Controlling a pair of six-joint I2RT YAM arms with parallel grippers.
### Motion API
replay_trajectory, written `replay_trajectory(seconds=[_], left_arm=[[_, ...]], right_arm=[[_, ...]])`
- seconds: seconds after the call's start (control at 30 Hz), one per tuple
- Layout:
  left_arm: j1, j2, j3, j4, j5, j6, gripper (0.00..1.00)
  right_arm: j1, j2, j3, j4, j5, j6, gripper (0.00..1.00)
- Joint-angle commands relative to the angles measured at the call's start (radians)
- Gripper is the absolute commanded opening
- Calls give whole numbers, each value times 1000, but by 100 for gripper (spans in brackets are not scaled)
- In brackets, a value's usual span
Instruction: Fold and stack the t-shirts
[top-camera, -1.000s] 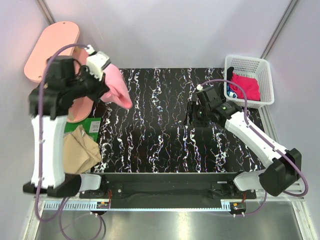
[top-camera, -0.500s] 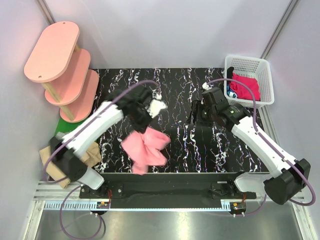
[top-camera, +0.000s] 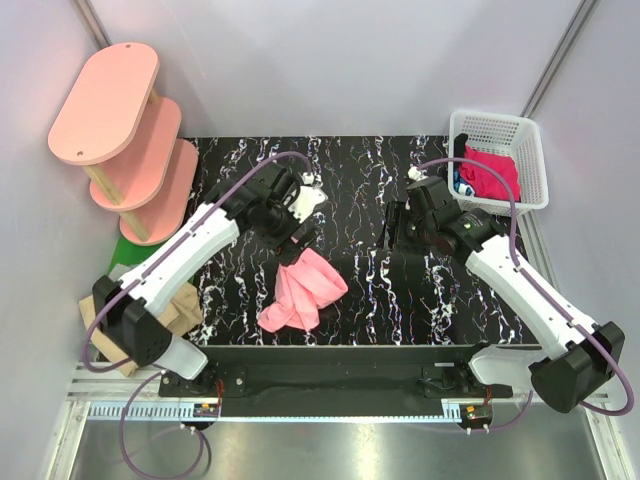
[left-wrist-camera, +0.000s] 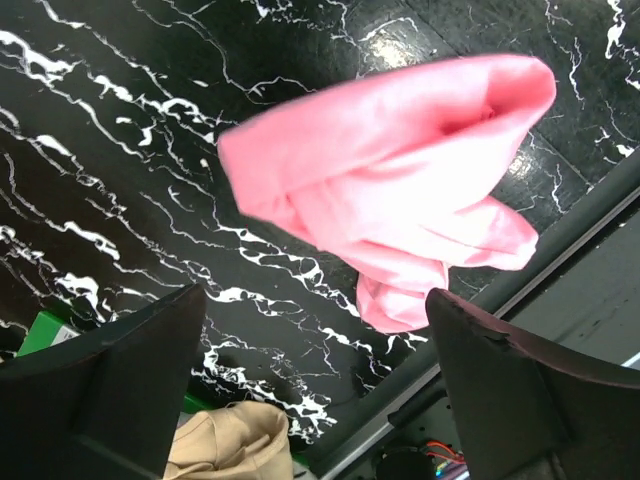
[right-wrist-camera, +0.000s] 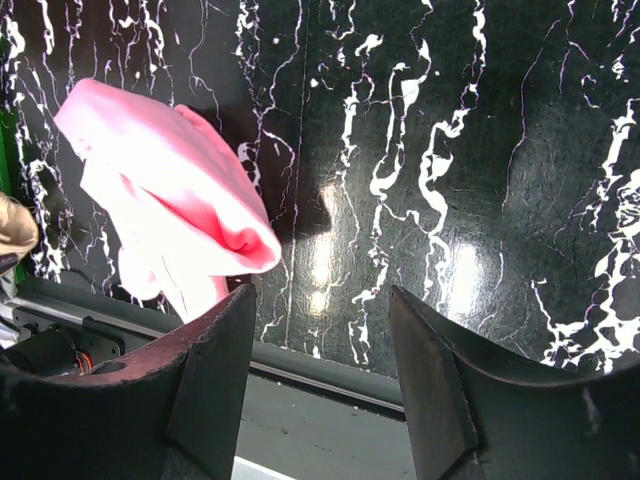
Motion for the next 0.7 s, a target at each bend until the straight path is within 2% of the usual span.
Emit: replay_trajectory(seconds=[0.0, 0.07, 0.17, 0.23, 0.27, 0.3, 0.4, 0.5, 0.67], left_arm=[[-5, -65, -125, 12, -42, 19, 95], [-5, -104, -216, 26, 16, 22, 92], [6, -178, -316, 58, 41, 13, 92], [89, -239, -338, 95, 68, 13, 92], [134, -256, -334, 105, 114, 11, 93], [231, -264, -324, 115, 130, 10, 93], [368, -264, -275, 116, 150, 10, 93], [429, -266, -260, 118, 138, 13, 93], [480, -287, -261, 118, 145, 17, 93]], right_arm=[[-2, 2, -10, 23, -8, -5, 63], [-1, 2, -32, 48, -53, -32, 61], [8, 25, -84, 96, -205, -64, 61], [50, 75, -95, 108, -248, -78, 60], [76, 92, -96, 125, -251, -84, 60], [122, 112, -93, 134, -251, -86, 60], [246, 210, -47, 142, -240, -88, 59], [356, 326, 2, 132, -220, -95, 58], [468, 399, 7, 128, -196, -88, 55]])
